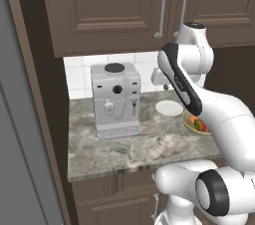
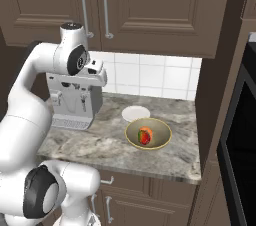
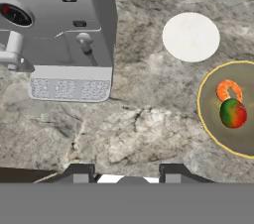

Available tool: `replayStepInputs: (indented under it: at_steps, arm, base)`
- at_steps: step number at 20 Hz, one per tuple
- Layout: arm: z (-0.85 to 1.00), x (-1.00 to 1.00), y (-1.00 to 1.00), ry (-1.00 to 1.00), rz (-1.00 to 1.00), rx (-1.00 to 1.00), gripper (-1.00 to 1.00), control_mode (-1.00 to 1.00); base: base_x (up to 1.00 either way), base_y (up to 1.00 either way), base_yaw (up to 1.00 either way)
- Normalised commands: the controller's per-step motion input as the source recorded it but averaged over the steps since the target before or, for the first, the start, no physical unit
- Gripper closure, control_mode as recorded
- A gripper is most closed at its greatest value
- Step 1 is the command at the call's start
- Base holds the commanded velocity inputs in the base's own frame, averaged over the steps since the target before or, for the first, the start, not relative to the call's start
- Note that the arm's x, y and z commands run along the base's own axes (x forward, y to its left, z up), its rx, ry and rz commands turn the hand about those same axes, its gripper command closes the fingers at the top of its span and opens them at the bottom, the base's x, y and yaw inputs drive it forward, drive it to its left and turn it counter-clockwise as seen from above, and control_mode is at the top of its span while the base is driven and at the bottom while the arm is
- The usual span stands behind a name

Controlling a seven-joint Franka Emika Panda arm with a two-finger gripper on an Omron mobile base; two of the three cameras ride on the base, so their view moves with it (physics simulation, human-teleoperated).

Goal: Remove the mango from the bowl and place it on the small plate. Then place the bowl with only the shrimp in the microwave, close the door, and press the start button to microwave the shrimp.

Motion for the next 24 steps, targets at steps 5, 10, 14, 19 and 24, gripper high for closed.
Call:
replayStepInputs:
  at_steps: [5,10,14,19,24]
  arm:
    - [-0.05,-0.04,0.00,0.00,0.00,0.00,-1.00,-1.00]
    - [-0.73,0.00,-0.78,0.00,0.00,0.01,-1.00,-1.00]
    - [-0.83,-0.03,-1.00,0.08,-0.02,0.09,-1.00,-1.00]
    - [-0.61,0.09,-0.39,0.21,0.01,-0.05,-1.00,-1.00]
    - [-0.12,-0.03,-0.45,0.00,0.11,0.00,-1.00,-1.00]
  base:
    - [0.00,0.00,0.00]
    - [0.00,0.00,0.00]
    - [0.00,0.00,0.00]
    - [0.00,0.00,0.00]
    - [0.00,0.00,0.00]
